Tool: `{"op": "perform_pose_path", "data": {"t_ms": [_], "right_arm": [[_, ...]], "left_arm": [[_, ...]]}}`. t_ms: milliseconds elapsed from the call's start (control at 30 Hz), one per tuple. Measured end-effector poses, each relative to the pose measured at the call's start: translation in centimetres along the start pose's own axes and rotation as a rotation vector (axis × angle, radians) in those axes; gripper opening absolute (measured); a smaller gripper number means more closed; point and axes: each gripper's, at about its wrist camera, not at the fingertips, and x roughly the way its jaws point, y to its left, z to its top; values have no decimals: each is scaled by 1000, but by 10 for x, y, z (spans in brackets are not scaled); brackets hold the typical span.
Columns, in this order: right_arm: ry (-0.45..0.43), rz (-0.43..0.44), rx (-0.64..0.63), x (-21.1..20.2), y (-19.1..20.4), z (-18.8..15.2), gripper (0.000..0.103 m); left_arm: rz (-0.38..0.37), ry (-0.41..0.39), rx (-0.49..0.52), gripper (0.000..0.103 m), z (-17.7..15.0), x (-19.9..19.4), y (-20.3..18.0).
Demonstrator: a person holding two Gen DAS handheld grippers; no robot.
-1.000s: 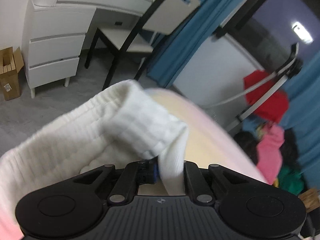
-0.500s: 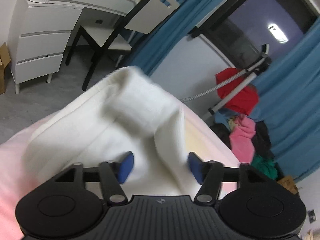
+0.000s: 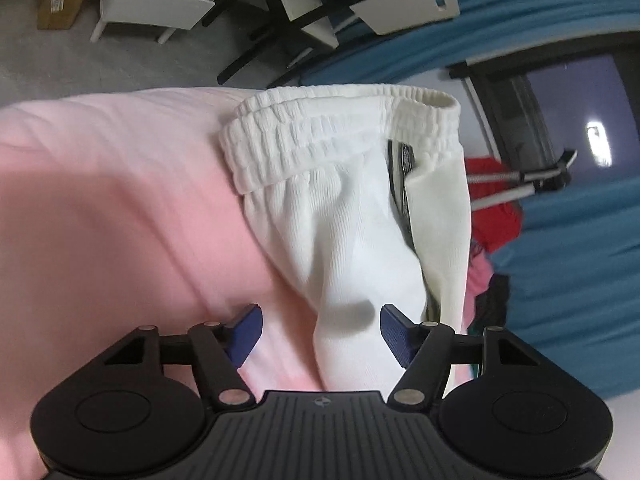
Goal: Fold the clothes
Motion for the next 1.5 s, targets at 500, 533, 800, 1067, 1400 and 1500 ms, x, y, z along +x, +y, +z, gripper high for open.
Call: {"op": "perform_pose_path", "data": {"t_ms": [500,533,800,1067,1400,1500], "right_arm": [[-289,-23,-124,21,14,13,13],[-292,-15,-118,15,15,14,13],[-248,9,-50,-46,12,12,13],[-147,26,-26,-100,13,8,13],[-67,29,20,-105,-21,2,13],[-49,40,38,-101,-29,3,14]], "left_arm": [[-84,-199,53,8,13,7,-35],[-92,-201,78,8,15,2,-41],[-93,-199,108,7,14,-56,-32],[-122,-235,30,7,15,-159,9],[116,-116,235,9,-3,-171,47],[117,-113,241,26,-7,-175,41]]}}
